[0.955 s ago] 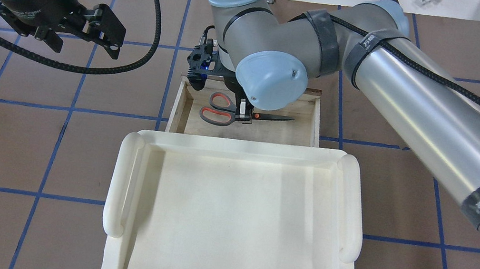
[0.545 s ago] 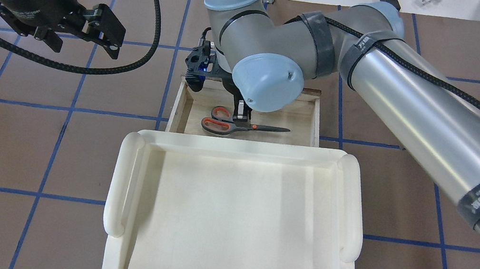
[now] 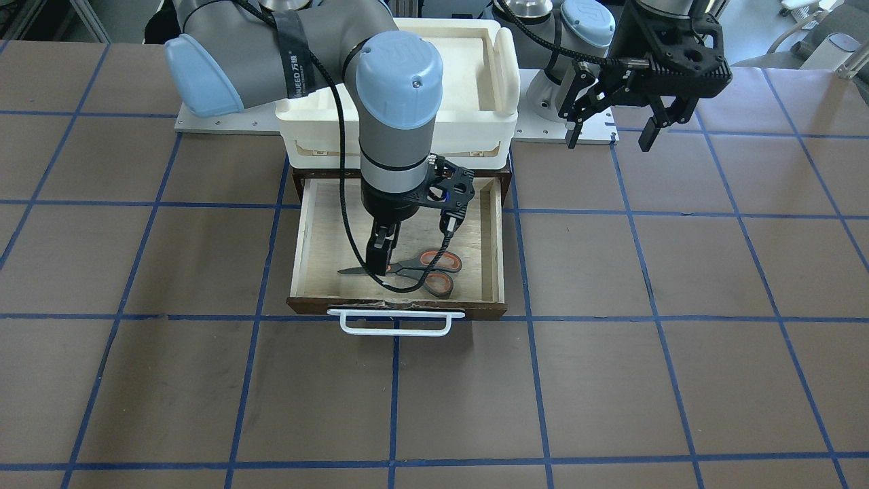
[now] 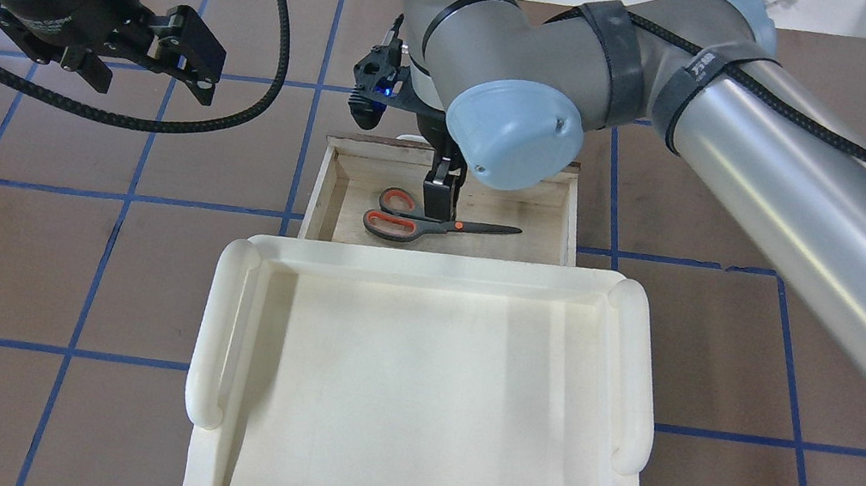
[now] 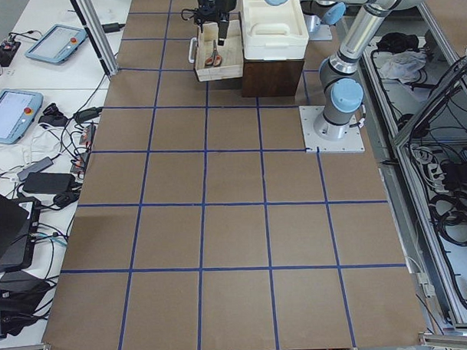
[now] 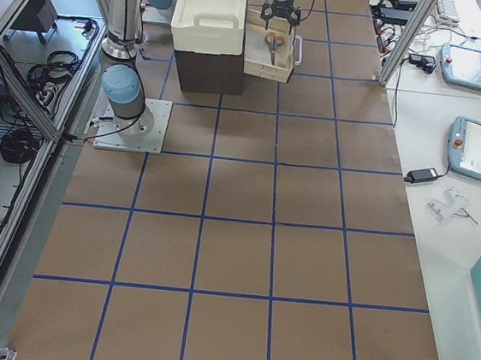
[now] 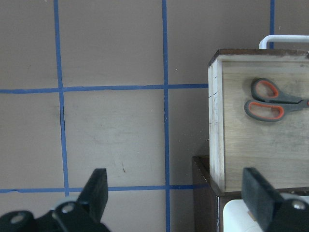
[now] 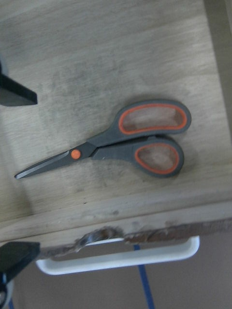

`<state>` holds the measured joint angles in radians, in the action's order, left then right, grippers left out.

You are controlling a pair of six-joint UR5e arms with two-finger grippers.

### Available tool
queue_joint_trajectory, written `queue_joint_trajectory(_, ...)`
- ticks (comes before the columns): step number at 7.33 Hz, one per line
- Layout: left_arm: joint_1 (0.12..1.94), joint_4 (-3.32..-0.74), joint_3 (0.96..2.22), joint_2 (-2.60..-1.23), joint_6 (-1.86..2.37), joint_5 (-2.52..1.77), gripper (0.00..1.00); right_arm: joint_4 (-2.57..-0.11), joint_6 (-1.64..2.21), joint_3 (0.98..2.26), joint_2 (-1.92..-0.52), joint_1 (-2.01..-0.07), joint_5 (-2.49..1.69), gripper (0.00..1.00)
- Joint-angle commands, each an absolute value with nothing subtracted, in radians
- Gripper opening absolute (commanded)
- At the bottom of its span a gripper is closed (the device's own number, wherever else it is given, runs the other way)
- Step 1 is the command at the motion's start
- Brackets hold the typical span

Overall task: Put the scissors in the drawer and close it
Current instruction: 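Raise the right gripper away from the drawer while the left arm moves toward it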

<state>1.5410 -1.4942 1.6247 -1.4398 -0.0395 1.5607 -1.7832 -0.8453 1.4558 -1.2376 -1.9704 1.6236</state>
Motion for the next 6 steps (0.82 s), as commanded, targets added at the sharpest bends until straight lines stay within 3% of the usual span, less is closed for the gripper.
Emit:
queue_joint_trajectory(1, 1.548, -1.41, 1.629, -1.466, -0.04, 1.56, 1.0, -1.786, -0.517, 1.454, -1.293, -1.901, 1.585, 1.0)
queue_joint_trajectory(6, 1.673, -1.214, 1.602, -1.667, 0.144, 1.56, 1.0, -1.717, -0.328, 1.459, -1.4, -1.625, 1.583, 1.0)
